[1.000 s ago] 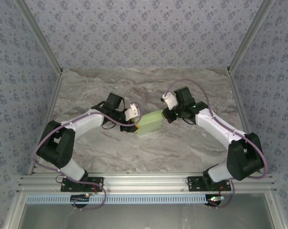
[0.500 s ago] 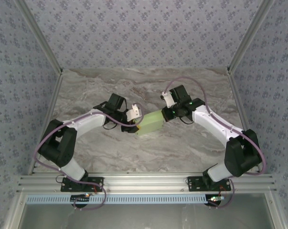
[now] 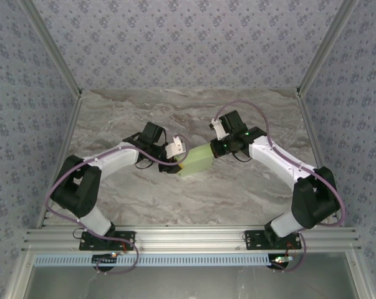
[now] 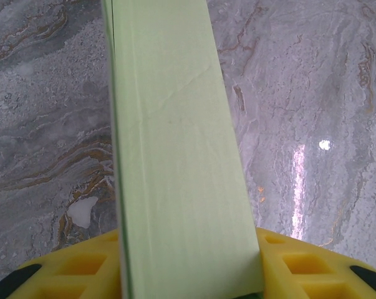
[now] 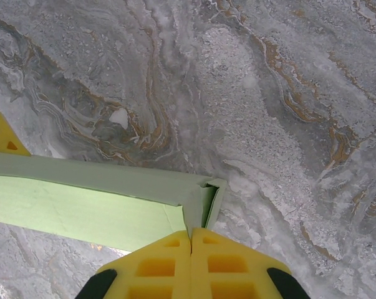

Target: Fold the paper box

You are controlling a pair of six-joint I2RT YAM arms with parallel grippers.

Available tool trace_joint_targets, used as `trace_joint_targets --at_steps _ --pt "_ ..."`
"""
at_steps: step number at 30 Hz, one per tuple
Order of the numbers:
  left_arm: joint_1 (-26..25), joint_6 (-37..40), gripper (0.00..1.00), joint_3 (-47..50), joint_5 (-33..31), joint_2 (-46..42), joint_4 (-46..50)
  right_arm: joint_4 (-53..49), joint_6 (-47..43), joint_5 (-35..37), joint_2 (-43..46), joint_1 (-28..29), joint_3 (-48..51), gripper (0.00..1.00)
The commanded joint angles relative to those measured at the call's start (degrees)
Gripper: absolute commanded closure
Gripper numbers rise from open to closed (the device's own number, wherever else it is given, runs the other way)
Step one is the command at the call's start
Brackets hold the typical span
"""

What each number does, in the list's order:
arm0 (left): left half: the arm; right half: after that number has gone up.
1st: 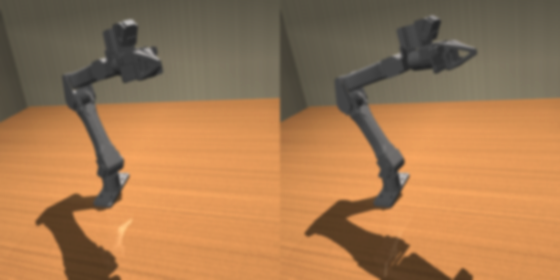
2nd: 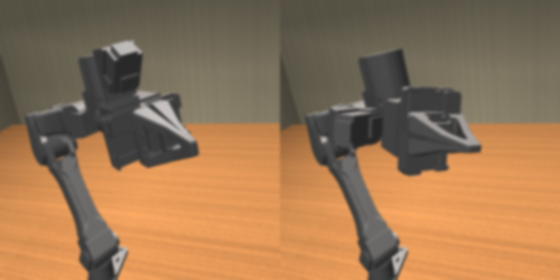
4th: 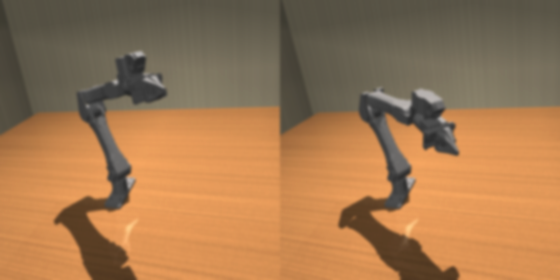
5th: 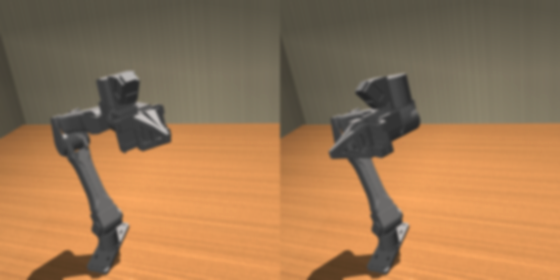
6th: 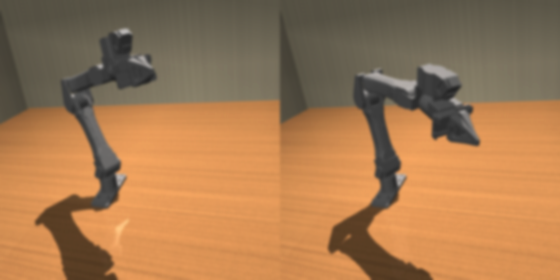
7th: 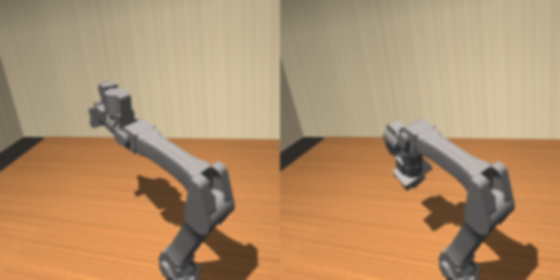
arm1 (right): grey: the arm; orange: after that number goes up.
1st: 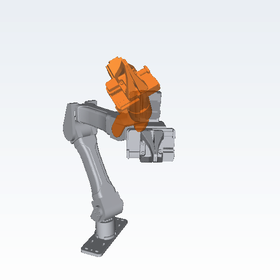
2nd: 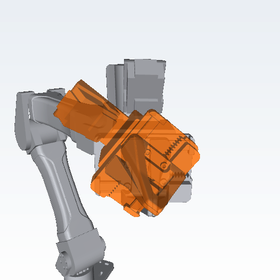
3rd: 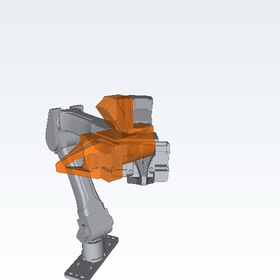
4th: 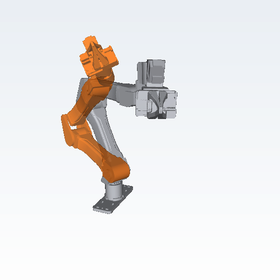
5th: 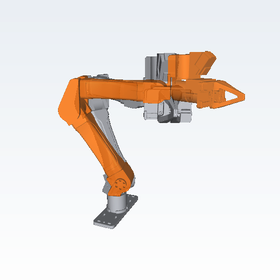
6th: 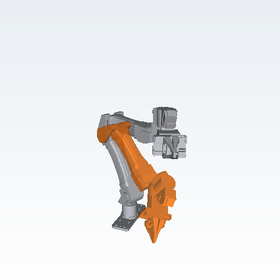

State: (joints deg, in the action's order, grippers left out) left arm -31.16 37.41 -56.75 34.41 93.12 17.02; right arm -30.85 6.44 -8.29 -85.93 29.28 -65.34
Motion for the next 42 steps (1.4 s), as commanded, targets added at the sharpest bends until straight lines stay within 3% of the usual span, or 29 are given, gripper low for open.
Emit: trace_joint_targets --at_steps 1,23,42 --pt "-0.3 -0.6 0.56 -1.8 -0.9 0.9 2.2 -0.6 1.2 1.3 -0.6 0.5 0.0 0.97" --pt "-0.3 -1.5 0.56 -2.1 -1.8 0.6 2.5 4.2 1.6 5.4 3.9 1.5 8.1 0.98" --pt "-0.3 -5.7 0.41 -1.9 -1.5 -2.2 0.4 3.3 2.8 8.5 4.6 3.7 5.6 0.99"
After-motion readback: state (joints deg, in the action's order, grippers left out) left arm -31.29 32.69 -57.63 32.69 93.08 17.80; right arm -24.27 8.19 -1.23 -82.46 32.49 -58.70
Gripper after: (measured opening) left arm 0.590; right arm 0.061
